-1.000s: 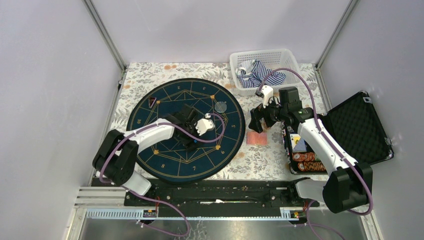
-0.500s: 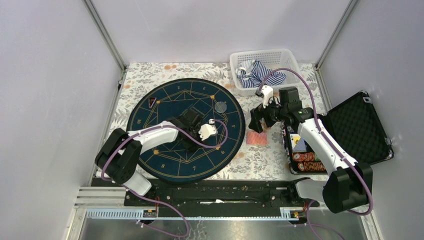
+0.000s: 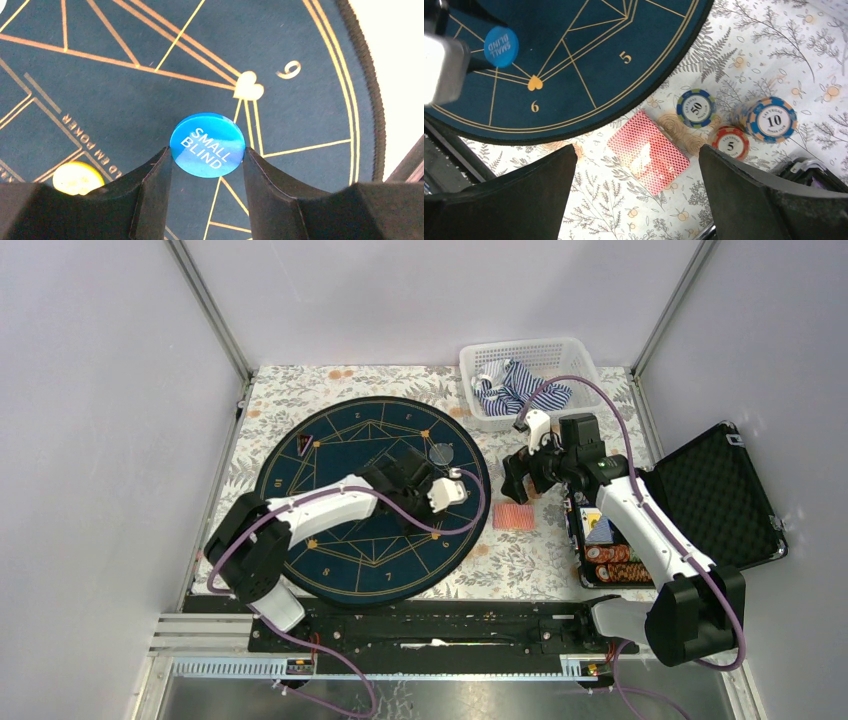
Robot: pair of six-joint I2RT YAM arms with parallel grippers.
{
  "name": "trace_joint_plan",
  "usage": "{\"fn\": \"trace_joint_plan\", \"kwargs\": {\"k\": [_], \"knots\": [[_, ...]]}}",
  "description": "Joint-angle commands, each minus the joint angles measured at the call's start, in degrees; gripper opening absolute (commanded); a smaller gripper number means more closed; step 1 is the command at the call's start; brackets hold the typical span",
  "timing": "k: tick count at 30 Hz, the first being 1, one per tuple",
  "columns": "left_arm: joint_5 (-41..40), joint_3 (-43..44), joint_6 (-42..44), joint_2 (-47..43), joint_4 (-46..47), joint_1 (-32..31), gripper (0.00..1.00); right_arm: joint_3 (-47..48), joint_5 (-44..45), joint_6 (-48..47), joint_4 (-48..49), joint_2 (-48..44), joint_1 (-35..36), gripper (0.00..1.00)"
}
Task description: Distribute texas hold em gaming equipment
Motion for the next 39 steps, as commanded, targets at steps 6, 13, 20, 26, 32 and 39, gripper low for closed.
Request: {"fn": "trace_joint_plan", "kwargs": {"k": [6,13,20,26,32,39], "knots": [[-0.15,5.18,-2.17,6.99,3.60,-4.46,0.48,0.22,2.97,0.74,1.99,-2.36,-1.42,1.00],[-1.63,6.02,-2.26,10.32,4.60,-5.28,0.55,0.13,2.56,0.67,2.06,-2.21,-1.75,1.00],[-3.88,6.12,-3.25,8.82,3.71,-4.80,0.85,0.30,1.57,0.69,1.73,-2.10,-1.74,1.00],[0.66,6.51,-5.83,2.88,1.44,2.37,0.98,0.17,0.55,0.31,1.58,-1.97,-1.70,1.00],[4.99,7.92,-6.86,0.37,0.06,16.58,0.99,0.16,0.06,0.20,1.37,-1.92,-1.69,1.00],[3.76,7.20,-5.71,2.41,2.74,24.98,0.98,0.22,-0.76,0.03,1.24,-1.62,-1.65,1.00]]}}
